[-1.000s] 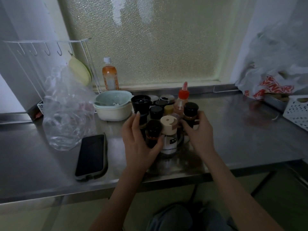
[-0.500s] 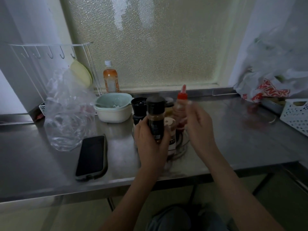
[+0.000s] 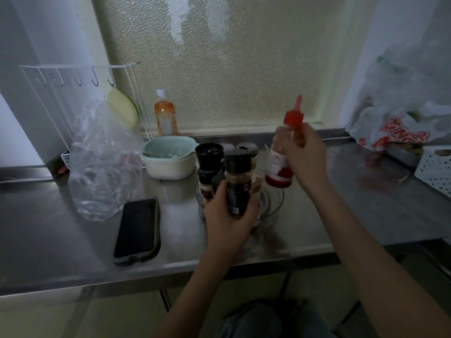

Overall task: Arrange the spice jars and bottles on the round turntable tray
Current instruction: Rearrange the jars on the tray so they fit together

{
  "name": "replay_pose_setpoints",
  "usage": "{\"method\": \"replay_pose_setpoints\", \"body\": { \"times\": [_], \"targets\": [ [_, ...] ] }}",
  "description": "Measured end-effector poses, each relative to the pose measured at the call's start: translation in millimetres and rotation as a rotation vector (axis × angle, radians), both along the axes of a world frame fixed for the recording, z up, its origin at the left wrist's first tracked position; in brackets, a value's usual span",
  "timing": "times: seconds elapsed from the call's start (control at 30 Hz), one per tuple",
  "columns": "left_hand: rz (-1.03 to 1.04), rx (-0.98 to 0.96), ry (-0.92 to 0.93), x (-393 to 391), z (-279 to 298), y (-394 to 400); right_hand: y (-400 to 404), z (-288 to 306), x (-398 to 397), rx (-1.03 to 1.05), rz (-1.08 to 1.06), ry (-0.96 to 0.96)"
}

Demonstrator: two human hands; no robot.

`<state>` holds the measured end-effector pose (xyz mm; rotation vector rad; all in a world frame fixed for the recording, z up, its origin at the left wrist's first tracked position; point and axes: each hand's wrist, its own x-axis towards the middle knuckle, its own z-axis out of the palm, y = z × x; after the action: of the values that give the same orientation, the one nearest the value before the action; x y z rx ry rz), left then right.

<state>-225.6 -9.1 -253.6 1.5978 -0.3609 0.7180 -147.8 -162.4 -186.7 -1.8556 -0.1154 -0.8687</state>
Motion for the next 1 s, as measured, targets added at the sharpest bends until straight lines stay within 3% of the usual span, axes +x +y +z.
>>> {"method": "replay_pose_setpoints", "body": {
  "times": [0.17, 0.27, 0.37, 0.57, 0.7, 0.8, 0.87, 0.93, 1.0],
  "targets": [
    [-0.372, -0.131, 0.034, -3, 28, -6, 9, 24, -41, -0.070, 0.081, 0.170],
    [-0.626, -0.174, 0.173, -7, 38, -4, 17, 16, -54, 0.077, 0.130, 0.239],
    [-0.735, -0.154, 0.240, -12, 38, 0, 24, 6, -59, 0.127, 0.137, 0.293],
    [-0.747, -0.304, 0.315, -16, 33, 9, 41, -2, -71, -0.055, 0.122, 0.203],
    [-0.790, -0.500, 0.338, -16, 28, 27, 30, -25, -74, 0.037, 0.108, 0.204],
    [-0.704, -0.552, 0.340, -13, 22, 42, 25, -53, -77, 0.056, 0.311, 0.382],
    [-0.630, -0.524, 0.340, -13, 14, 45, 31, -67, -76, 0.005, 0.408, 0.380],
    [-0.584, -0.503, 0.366, -15, 8, 44, 39, -77, -70, -0.103, 0.317, 0.304],
    [-0.539, -0.477, 0.378, -17, 3, 41, 46, -82, -65, -0.253, 0.108, 0.355]
  ]
}}
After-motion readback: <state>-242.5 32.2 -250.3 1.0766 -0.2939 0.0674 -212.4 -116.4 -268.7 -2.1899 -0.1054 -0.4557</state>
